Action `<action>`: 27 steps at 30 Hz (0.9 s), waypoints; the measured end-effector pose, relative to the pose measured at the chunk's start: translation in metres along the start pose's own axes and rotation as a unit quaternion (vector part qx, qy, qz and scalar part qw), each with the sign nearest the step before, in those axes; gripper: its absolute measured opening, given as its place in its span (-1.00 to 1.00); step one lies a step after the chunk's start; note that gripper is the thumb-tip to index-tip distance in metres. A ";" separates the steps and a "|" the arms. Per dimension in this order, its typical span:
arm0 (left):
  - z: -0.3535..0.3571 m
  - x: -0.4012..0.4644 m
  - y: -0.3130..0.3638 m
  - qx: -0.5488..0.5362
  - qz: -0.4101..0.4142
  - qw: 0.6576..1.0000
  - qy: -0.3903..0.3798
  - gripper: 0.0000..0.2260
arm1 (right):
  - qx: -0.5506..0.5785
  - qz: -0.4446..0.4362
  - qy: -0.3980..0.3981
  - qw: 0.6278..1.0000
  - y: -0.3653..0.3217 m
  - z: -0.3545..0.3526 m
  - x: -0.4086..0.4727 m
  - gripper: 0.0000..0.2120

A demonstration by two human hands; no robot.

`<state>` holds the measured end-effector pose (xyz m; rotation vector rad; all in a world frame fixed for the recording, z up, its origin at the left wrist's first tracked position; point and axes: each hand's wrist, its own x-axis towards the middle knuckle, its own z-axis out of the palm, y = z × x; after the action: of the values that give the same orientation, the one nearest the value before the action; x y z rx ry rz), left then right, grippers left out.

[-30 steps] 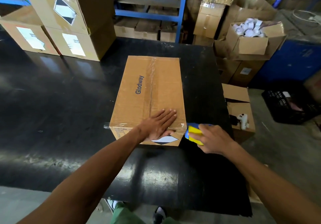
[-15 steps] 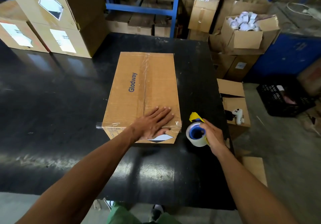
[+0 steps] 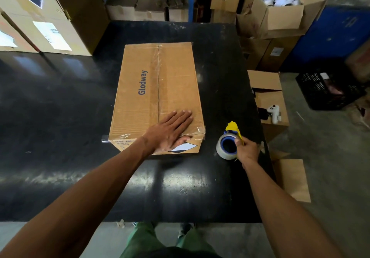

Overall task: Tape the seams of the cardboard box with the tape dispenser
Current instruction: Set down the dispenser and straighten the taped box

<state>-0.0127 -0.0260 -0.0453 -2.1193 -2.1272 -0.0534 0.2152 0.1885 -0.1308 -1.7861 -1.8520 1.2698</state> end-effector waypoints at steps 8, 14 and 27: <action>-0.009 -0.001 0.001 -0.023 -0.008 0.998 -0.050 -0.34 | -0.052 -0.148 0.034 0.987 -0.082 0.012 -0.068 -0.40; -0.022 -0.046 -0.012 -0.009 -0.342 0.921 0.187 -0.50 | -0.010 -0.354 0.037 0.935 -0.132 0.076 -0.116 -0.50; -0.026 -0.084 -0.029 -0.135 -0.527 0.839 0.019 -0.34 | -0.218 -0.387 0.092 0.892 -0.127 0.090 -0.111 -0.49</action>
<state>-0.0396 -0.1131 -0.0279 -0.7306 -3.0799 -0.5150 0.0880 0.0706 -0.0496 -1.0325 -2.4723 0.3958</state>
